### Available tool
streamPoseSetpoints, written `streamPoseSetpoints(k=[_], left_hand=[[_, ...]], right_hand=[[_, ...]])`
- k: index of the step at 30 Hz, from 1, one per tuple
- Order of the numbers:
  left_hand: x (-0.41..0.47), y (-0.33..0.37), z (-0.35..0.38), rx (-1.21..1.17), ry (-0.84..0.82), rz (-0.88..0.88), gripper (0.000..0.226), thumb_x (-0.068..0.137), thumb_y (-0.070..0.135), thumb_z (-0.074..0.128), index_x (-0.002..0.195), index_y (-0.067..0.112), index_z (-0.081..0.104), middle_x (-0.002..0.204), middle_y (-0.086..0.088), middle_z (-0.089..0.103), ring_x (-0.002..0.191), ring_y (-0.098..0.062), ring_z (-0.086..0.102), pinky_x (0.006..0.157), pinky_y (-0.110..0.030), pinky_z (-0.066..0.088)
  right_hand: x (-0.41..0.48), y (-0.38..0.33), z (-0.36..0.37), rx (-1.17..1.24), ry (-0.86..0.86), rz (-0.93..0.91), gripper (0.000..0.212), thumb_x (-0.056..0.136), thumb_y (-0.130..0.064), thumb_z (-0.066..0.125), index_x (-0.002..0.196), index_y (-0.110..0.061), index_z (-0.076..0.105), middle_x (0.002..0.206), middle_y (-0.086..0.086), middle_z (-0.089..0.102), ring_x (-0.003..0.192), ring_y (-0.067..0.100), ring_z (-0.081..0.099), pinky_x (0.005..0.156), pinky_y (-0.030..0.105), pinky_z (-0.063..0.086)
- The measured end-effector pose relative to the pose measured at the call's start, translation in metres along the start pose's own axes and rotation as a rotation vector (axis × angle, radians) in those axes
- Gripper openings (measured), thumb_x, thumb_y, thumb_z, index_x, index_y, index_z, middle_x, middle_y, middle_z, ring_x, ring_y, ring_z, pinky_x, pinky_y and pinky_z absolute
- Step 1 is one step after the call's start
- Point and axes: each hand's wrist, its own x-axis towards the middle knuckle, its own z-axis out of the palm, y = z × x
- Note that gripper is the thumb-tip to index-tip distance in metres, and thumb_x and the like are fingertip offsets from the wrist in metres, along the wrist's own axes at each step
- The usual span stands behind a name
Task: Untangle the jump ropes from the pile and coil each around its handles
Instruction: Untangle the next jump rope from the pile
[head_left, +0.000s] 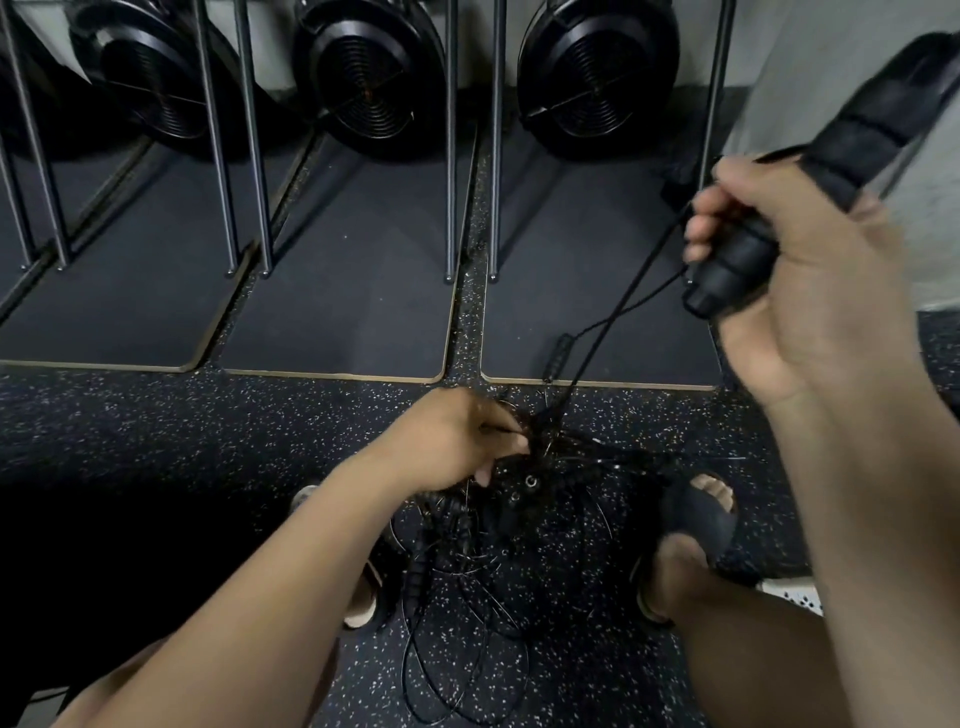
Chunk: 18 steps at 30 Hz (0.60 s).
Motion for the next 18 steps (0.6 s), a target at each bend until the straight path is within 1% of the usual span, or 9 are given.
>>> streamPoseSetpoints(k=[1, 3, 5, 7, 9, 11, 13, 15, 18], left_hand=[[-0.003, 0.002, -0.004, -0.057, -0.016, -0.005, 0.023, 0.101, 0.052, 0.068, 0.103, 0.034, 0.082, 0.069, 0.002, 0.075, 0.049, -0.008, 0.05, 0.048, -0.017, 0.035], [-0.008, 0.002, -0.012, -0.168, 0.002, -0.021, 0.035, 0.097, 0.064, 0.064, 0.098, 0.036, 0.084, 0.078, 0.005, 0.076, 0.061, -0.007, 0.057, 0.059, -0.023, 0.04], [-0.009, -0.004, -0.015, -0.139, 0.089, -0.015, 0.038, 0.095, 0.069, 0.061, 0.098, 0.039, 0.084, 0.085, 0.013, 0.073, 0.075, 0.001, 0.065, 0.076, -0.025, 0.048], [-0.004, -0.008, -0.012, 0.02, 0.231, 0.055, 0.032, 0.095, 0.062, 0.069, 0.117, 0.041, 0.077, 0.104, 0.017, 0.067, 0.097, 0.003, 0.067, 0.094, -0.026, 0.053], [0.001, -0.006, 0.0, 0.066, 0.325, 0.158, 0.042, 0.095, 0.05, 0.075, 0.135, 0.039, 0.069, 0.119, 0.018, 0.062, 0.11, 0.004, 0.063, 0.103, -0.018, 0.048], [0.009, -0.001, 0.013, 0.013, 0.357, 0.256, 0.038, 0.097, 0.044, 0.076, 0.134, 0.038, 0.071, 0.122, 0.02, 0.064, 0.115, 0.005, 0.062, 0.105, -0.015, 0.045], [0.016, 0.004, 0.026, -0.08, 0.361, 0.294, 0.026, 0.098, 0.043, 0.075, 0.122, 0.034, 0.078, 0.119, 0.019, 0.068, 0.112, 0.002, 0.066, 0.104, -0.024, 0.051], [0.021, 0.006, 0.035, -0.118, 0.367, 0.297, 0.019, 0.099, 0.04, 0.073, 0.112, 0.028, 0.08, 0.112, 0.015, 0.07, 0.103, -0.003, 0.068, 0.093, -0.03, 0.057], [0.023, 0.005, 0.042, -0.066, 0.397, 0.31, 0.015, 0.103, 0.034, 0.071, 0.099, 0.021, 0.077, 0.097, 0.009, 0.071, 0.087, -0.007, 0.066, 0.08, -0.028, 0.055]], right_hand=[[0.002, 0.0, -0.002, -0.011, 0.015, -0.002, 0.015, 0.099, -0.007, 0.071, 0.086, -0.014, 0.065, 0.073, 0.002, 0.07, 0.066, 0.015, 0.065, 0.064, 0.027, 0.05], [0.002, 0.001, -0.001, -0.057, 0.01, -0.003, 0.013, 0.099, -0.008, 0.07, 0.088, -0.013, 0.065, 0.073, 0.001, 0.071, 0.066, 0.014, 0.066, 0.063, 0.026, 0.051], [-0.002, 0.002, 0.004, -0.093, -0.023, -0.003, 0.01, 0.099, -0.006, 0.069, 0.091, -0.01, 0.065, 0.072, 0.001, 0.073, 0.064, 0.014, 0.066, 0.062, 0.025, 0.052], [-0.008, 0.003, 0.01, -0.098, -0.065, 0.008, 0.009, 0.099, -0.005, 0.07, 0.091, -0.008, 0.065, 0.073, 0.004, 0.073, 0.064, 0.015, 0.066, 0.061, 0.026, 0.052], [-0.014, 0.004, 0.017, -0.087, -0.112, 0.035, 0.008, 0.098, -0.005, 0.07, 0.092, -0.006, 0.066, 0.074, 0.006, 0.072, 0.064, 0.016, 0.066, 0.061, 0.026, 0.052], [-0.019, 0.005, 0.025, -0.067, -0.15, 0.068, 0.006, 0.098, -0.005, 0.07, 0.094, -0.006, 0.066, 0.075, 0.007, 0.072, 0.064, 0.016, 0.066, 0.06, 0.026, 0.052], [-0.022, 0.005, 0.029, -0.055, -0.175, 0.089, 0.007, 0.099, -0.004, 0.069, 0.094, -0.006, 0.065, 0.076, 0.008, 0.071, 0.065, 0.017, 0.065, 0.06, 0.026, 0.052], [-0.025, 0.003, 0.03, -0.047, -0.19, 0.093, 0.007, 0.099, -0.004, 0.069, 0.093, -0.006, 0.065, 0.076, 0.007, 0.071, 0.065, 0.017, 0.065, 0.061, 0.027, 0.052], [-0.025, -0.003, 0.028, -0.042, -0.183, 0.073, 0.008, 0.098, -0.005, 0.07, 0.093, -0.006, 0.065, 0.076, 0.006, 0.071, 0.066, 0.017, 0.065, 0.062, 0.027, 0.052]])
